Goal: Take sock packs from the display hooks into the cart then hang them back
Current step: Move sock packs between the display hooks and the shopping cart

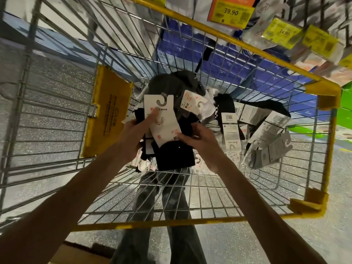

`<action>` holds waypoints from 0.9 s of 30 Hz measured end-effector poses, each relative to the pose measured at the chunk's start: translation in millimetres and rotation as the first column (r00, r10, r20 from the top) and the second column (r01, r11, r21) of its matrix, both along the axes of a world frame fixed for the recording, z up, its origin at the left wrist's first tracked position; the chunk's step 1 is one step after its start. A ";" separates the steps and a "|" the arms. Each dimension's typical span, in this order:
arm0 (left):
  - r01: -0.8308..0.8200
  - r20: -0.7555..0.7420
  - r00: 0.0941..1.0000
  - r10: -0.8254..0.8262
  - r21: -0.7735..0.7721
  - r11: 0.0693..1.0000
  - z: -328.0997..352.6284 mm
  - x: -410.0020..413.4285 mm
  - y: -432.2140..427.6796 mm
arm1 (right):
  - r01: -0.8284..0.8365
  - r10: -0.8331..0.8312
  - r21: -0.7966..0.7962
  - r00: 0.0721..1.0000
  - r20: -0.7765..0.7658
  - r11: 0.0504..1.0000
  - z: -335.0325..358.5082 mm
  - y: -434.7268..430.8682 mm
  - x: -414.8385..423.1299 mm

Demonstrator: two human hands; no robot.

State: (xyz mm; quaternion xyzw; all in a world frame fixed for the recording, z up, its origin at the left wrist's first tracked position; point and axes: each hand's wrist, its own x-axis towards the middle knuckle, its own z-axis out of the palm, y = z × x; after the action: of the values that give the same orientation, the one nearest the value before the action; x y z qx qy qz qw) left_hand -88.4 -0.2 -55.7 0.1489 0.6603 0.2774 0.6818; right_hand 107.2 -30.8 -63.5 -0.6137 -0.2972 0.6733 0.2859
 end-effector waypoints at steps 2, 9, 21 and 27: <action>-0.026 0.005 1.000 0.026 0.018 1.000 -0.6 -3.3 0.9 | 0.080 -0.080 -0.010 0.996 -0.034 0.997 -0.4 1.3 9.6; -0.064 -0.135 0.988 0.077 0.095 0.993 5.7 -10.3 4.6 | 0.352 -0.405 -0.209 0.852 -0.332 0.912 2.1 5.9 40.1; 0.274 -0.259 0.949 -0.180 0.398 0.875 19.0 14.5 -2.6 | 0.320 -0.346 -0.134 0.851 -0.394 0.938 25.1 5.5 3.1; 0.104 -0.033 0.995 -0.099 0.319 0.942 19.0 24.5 -9.2 | 0.328 -0.327 0.018 0.943 -0.059 0.944 24.6 5.1 -20.4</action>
State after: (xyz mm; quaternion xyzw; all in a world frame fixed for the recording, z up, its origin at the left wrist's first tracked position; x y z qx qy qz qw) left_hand -63.8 -9.4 -36.8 0.2938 0.6037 0.3441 0.6564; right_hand 86.7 -25.7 -38.9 -0.6317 -0.1923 0.6290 0.4104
